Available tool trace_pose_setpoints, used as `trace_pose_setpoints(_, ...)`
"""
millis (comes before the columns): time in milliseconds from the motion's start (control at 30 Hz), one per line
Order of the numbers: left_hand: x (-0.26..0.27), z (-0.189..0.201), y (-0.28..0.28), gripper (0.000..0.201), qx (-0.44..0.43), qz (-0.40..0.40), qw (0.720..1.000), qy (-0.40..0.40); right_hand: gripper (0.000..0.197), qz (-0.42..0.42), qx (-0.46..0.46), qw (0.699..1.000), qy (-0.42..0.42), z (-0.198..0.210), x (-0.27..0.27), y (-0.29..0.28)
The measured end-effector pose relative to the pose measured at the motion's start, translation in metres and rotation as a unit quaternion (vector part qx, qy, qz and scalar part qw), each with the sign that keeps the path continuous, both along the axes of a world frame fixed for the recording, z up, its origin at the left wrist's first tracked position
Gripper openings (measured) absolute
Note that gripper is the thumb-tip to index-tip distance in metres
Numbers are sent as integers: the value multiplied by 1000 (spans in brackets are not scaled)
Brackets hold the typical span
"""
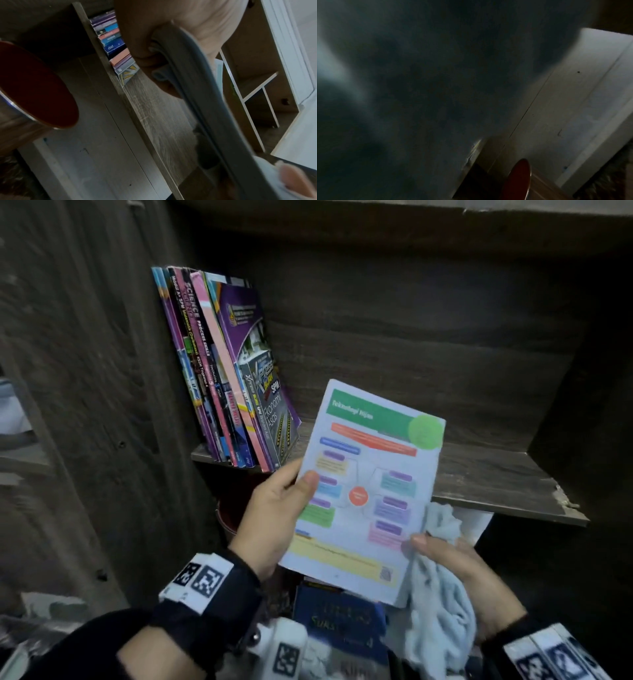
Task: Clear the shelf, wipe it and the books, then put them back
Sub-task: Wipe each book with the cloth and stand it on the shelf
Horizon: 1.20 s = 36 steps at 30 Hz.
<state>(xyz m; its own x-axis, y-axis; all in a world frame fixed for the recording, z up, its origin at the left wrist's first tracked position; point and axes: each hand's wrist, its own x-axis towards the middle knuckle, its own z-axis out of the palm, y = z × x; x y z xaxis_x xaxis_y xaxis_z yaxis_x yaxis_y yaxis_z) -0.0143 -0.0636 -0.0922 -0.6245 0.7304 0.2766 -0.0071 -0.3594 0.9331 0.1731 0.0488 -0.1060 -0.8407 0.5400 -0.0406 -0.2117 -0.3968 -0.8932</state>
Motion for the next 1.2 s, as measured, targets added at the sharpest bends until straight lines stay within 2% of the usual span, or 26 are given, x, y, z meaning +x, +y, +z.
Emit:
trace_pose_setpoints(67, -10, 3, 4, 33, -14, -9, 1000, 6, 72, 44, -13, 999, 19, 4, -1, -3)
trace_pose_setpoints(100, -17, 4, 6, 32, -23, -13, 1000, 13, 75, 37, 0, 999, 12, 5, -4, -6)
trace_pose_setpoints(167, -31, 6, 10, 23, -43, -16, 998, 32, 81, -18, 81, 996, -18, 1, -14, -11)
trace_pose_setpoints(200, -38, 9, 12, 18, -50, -16, 998, 45, 76, -57, 127, 990, -26, 0, -19, -14)
trace_pose_setpoints(267, -54, 11, 16, 9, -55, 19, 995, 86, 54, -125, 176, 976, -29, 2, -32, -17)
trace_pose_setpoints(333, -74, 6, 20, 11, -61, 121, 984, 114, 38, -179, 191, 965, -23, 8, -47, -13)
trace_pose_setpoints(433, -110, -16, 23, 17, -118, 262, 953, 102, 35, -277, 245, 928, -37, 19, -81, -3)
trace_pose_setpoints(500, -122, -26, 23, 18, -189, 282, 931, 131, 37, -343, 284, 891, -91, 30, -114, 5)
trace_pose_setpoints(567, -124, -29, 26, 20, -246, 281, 909, 184, 37, -368, 322, 859, -149, 41, -152, 11)
trace_pose_setpoints(667, -122, -29, 28, 20, -270, 294, 890, 222, 40, -339, 378, 829, -235, 46, -204, 21)
trace_pose_setpoints(767, -127, -32, 28, 13, -288, 299, 883, 220, 39, -255, 412, 831, -273, 28, -240, 20)
trace_pose_setpoints(833, -130, -33, 28, 11, -293, 298, 878, 235, 40, -214, 430, 834, -271, 15, -249, 15)
trace_pose_setpoints(1033, -130, -31, 26, 25, -320, 275, 870, 256, 40, -208, 406, 857, -239, -9, -238, 13)
trace_pose_setpoints(1200, -130, -31, 28, 27, -341, 274, 849, 297, 41, -204, 408, 858, -236, -10, -243, 12)
